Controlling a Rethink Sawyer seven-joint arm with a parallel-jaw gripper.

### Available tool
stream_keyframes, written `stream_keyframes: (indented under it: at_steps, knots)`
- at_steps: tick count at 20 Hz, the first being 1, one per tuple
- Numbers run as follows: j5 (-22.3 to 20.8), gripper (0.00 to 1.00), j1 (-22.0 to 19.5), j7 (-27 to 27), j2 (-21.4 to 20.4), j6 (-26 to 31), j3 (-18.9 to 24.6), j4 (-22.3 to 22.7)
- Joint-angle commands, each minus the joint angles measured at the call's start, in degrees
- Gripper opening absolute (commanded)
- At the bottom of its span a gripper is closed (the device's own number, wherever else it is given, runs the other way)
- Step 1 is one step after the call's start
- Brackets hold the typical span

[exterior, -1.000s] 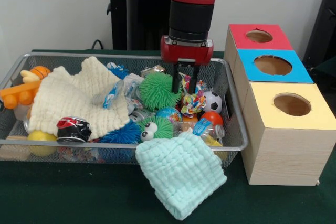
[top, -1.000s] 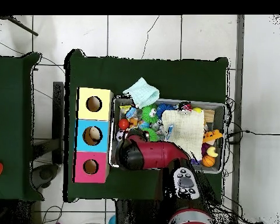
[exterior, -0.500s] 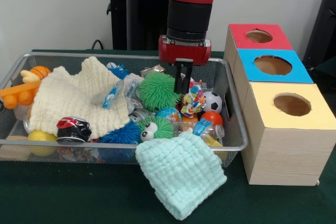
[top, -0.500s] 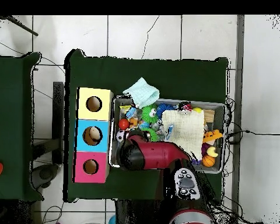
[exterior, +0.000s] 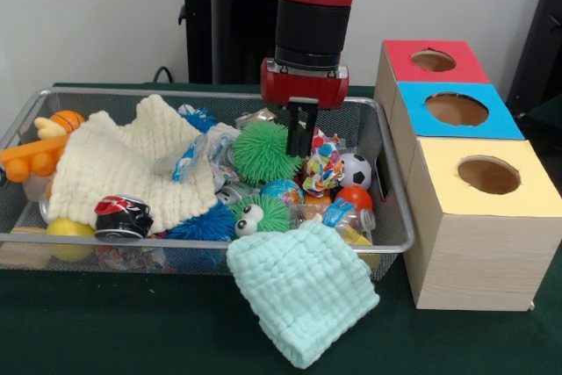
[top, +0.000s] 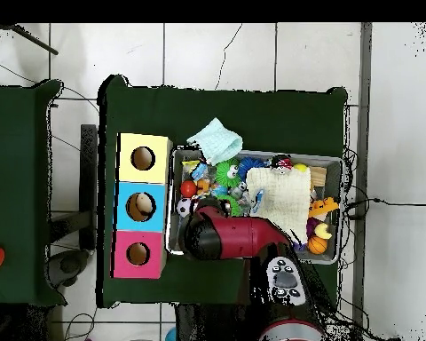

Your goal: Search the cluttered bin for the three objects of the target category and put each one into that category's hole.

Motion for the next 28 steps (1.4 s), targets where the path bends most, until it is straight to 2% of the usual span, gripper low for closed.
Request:
stream_keyframes:
  at_steps: [1,2,9,16,20,28]
  knots:
    - [-1.51,0.0,-0.61,6.63,2.5,-3.39,1.69,-1.25]
    - [-1.3,1.0,-0.43,6.85,2.55,-3.42,1.4,-1.26]
    - [-0.37,1.0,1.18,7.5,2.91,-2.58,-0.12,-1.8]
    - [-0.07,1.0,1.13,7.88,2.78,-2.9,0.15,-1.27]
    - [0.07,1.0,2.77,8.57,3.21,-3.49,-1.49,-1.29]
    - [0.5,1.0,2.41,8.69,2.87,-3.72,-0.73,-0.58]
